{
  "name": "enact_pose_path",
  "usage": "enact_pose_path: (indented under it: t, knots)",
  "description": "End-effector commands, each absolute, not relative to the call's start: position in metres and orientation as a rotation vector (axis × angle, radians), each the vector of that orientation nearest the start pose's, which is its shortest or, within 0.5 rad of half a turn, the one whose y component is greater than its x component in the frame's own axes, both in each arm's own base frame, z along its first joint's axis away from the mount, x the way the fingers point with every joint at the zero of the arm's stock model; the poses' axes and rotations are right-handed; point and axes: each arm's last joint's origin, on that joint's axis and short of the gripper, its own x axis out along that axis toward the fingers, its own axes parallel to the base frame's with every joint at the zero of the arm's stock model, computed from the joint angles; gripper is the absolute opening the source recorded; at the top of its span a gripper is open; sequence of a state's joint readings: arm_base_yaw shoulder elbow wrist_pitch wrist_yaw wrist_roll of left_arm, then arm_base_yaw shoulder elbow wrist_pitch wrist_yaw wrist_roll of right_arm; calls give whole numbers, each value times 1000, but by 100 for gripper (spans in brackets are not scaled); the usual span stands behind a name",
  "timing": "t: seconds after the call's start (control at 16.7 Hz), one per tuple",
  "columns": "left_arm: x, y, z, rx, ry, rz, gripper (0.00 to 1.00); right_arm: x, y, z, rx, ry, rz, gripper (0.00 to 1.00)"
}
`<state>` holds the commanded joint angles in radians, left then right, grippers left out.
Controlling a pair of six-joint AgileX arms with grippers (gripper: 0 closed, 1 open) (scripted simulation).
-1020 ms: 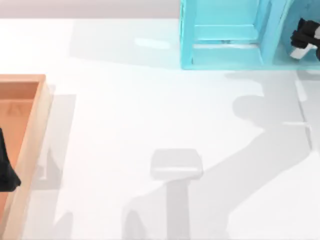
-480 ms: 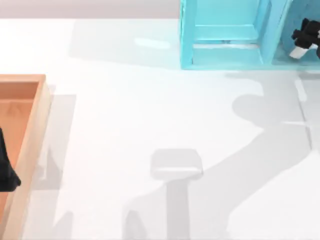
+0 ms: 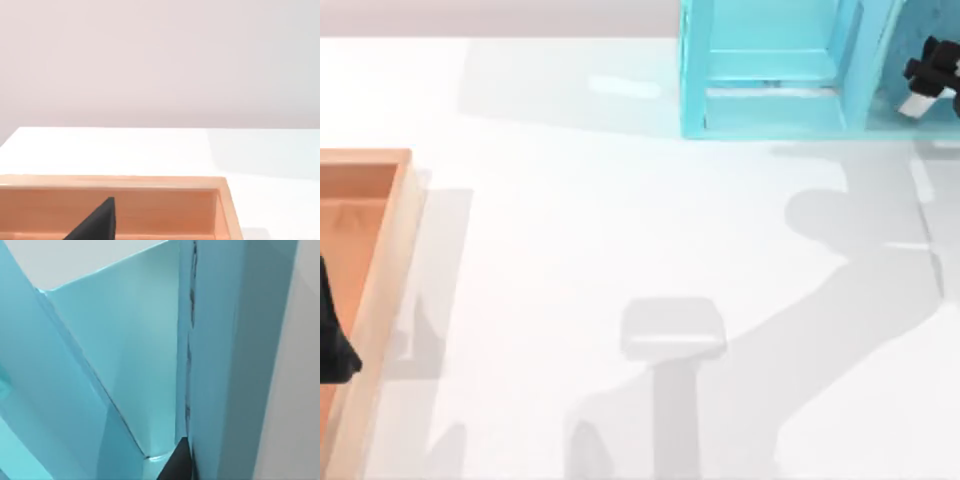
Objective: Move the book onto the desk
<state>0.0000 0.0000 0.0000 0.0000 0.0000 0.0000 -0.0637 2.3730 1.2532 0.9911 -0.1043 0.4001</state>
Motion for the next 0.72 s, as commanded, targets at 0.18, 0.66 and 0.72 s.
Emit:
enact_pose_path:
  t: [0.18,0.66,0.72]
  knots:
    - [106,-1,160,0,0,0,100,468,-24,93,402,141,35,0]
    - [106,-1,160,0,0,0,100,384,-25,220,402,139,37,0]
    - [106,-1,160,0,0,0,100,368,-24,234,401,135,38,0]
